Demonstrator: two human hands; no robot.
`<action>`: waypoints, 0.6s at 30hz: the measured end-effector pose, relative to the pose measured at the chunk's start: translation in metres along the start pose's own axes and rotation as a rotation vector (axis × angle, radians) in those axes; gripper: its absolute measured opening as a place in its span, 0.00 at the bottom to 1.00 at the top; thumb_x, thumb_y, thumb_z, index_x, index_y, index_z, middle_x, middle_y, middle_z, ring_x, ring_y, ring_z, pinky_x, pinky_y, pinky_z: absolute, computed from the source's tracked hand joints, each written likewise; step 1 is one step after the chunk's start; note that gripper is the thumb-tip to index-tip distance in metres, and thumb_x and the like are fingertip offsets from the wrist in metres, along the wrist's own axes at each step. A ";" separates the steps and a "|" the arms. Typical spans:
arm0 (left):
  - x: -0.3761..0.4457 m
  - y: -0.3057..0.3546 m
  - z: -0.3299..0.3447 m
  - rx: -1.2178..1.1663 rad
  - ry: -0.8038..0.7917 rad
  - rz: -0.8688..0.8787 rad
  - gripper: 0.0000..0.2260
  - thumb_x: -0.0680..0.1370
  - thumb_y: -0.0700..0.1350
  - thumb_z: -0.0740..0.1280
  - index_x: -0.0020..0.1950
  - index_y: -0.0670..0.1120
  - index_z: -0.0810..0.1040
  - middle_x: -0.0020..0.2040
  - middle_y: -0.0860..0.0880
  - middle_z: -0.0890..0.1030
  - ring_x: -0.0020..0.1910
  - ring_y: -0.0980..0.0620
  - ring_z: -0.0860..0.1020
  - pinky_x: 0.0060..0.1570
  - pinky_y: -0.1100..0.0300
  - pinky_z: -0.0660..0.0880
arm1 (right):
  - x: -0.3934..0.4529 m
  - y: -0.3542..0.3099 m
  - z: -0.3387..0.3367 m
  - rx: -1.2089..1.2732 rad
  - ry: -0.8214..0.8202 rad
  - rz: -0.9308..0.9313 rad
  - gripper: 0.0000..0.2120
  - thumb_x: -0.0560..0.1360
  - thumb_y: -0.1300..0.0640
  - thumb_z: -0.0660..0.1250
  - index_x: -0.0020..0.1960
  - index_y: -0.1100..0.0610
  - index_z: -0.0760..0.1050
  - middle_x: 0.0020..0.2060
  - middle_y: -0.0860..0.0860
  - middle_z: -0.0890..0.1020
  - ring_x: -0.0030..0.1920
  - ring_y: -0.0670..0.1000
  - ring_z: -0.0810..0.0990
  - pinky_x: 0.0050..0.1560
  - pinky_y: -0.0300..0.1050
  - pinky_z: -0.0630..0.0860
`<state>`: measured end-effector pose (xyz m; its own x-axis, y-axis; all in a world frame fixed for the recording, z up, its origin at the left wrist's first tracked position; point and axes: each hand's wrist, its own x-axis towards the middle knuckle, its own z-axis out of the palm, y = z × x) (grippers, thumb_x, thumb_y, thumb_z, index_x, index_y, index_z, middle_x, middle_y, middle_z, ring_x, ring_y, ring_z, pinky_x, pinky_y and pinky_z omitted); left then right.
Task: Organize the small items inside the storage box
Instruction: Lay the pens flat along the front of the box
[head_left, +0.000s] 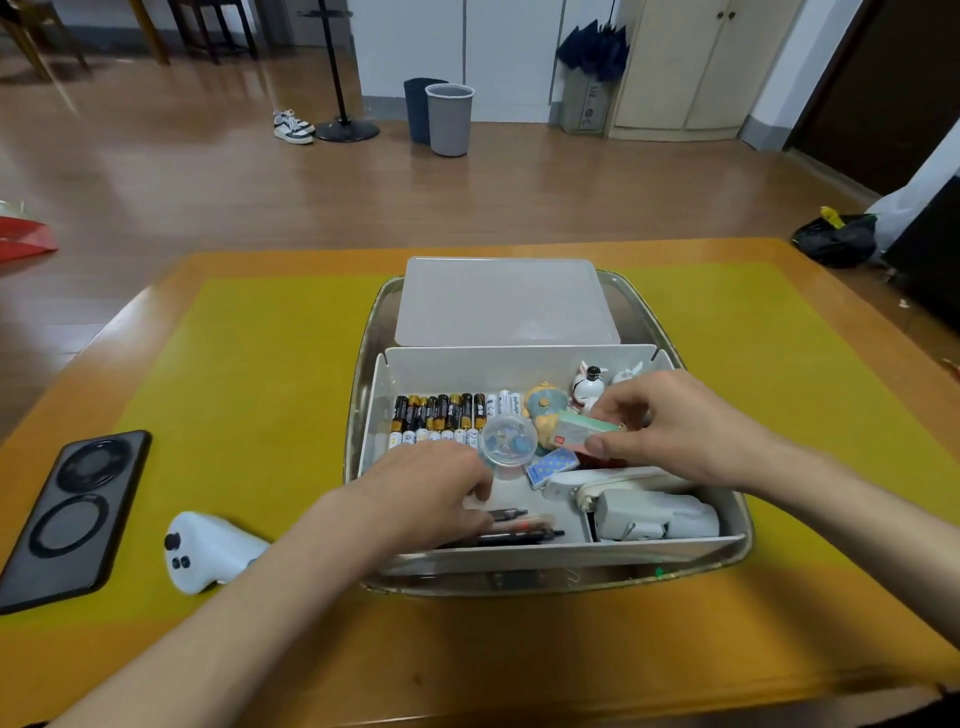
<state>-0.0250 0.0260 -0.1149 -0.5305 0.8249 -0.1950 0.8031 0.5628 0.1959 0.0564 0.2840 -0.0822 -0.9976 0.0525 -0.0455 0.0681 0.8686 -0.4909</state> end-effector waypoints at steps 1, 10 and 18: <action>0.002 0.005 -0.004 -0.004 0.049 0.023 0.11 0.77 0.58 0.65 0.53 0.54 0.80 0.50 0.57 0.79 0.49 0.54 0.77 0.46 0.55 0.76 | -0.003 0.004 -0.003 0.001 0.043 0.024 0.08 0.69 0.44 0.77 0.37 0.43 0.79 0.32 0.43 0.81 0.33 0.44 0.76 0.40 0.52 0.76; 0.036 0.077 -0.005 0.007 0.223 0.306 0.17 0.75 0.61 0.68 0.61 0.57 0.77 0.57 0.58 0.75 0.55 0.54 0.75 0.46 0.51 0.76 | -0.047 0.043 -0.016 0.041 0.291 0.129 0.07 0.74 0.44 0.73 0.42 0.46 0.80 0.30 0.37 0.79 0.31 0.42 0.75 0.32 0.46 0.68; 0.046 0.081 0.001 -0.019 0.274 0.326 0.13 0.73 0.60 0.71 0.54 0.56 0.82 0.50 0.58 0.72 0.51 0.56 0.71 0.40 0.50 0.76 | -0.051 0.052 -0.014 0.205 0.301 0.150 0.05 0.72 0.47 0.75 0.42 0.47 0.83 0.30 0.42 0.80 0.30 0.40 0.74 0.33 0.45 0.70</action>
<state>0.0158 0.1092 -0.1086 -0.3040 0.9421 0.1419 0.9370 0.2688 0.2230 0.1101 0.3336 -0.0933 -0.9339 0.3395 0.1123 0.1841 0.7258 -0.6628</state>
